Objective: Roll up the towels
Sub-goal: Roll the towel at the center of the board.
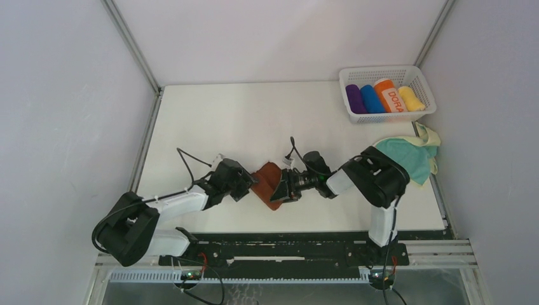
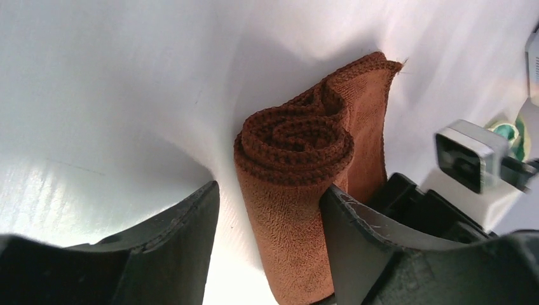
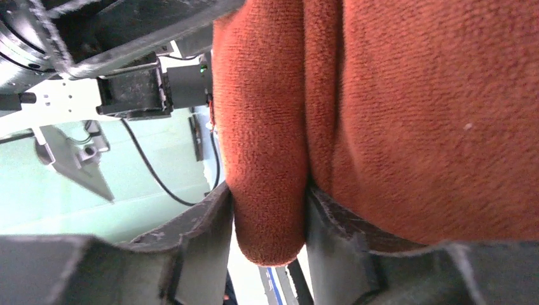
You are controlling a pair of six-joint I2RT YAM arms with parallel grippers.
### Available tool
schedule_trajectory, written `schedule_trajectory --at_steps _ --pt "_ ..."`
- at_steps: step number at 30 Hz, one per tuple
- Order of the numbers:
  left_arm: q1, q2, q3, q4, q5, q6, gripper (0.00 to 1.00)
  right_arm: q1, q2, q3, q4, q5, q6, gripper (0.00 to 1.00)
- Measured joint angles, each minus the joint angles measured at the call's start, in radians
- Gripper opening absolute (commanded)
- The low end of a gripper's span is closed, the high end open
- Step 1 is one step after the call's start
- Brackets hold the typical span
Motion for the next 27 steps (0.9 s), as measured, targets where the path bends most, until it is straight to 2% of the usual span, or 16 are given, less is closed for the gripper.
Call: schedule_trajectory --at_steps 8,13,19,23,27 --pt "0.000 0.026 0.012 0.008 0.002 -0.007 0.60 0.037 -0.272 0.087 -0.553 0.227 -0.304 0.57" --pt "0.000 0.034 0.026 -0.011 0.000 -0.006 0.60 0.152 -0.432 0.189 -0.857 0.513 -0.492 0.59" --pt "0.000 0.045 0.047 -0.040 0.000 -0.006 0.62 0.361 -0.546 0.236 -0.999 0.881 -0.681 0.62" --pt "0.000 0.048 0.056 -0.056 -0.001 -0.006 0.62 0.508 -0.534 0.251 -1.016 1.098 -0.804 0.62" --pt "0.000 0.050 0.059 -0.062 0.000 -0.006 0.63 0.601 -0.469 0.267 -1.008 1.244 -0.896 0.62"
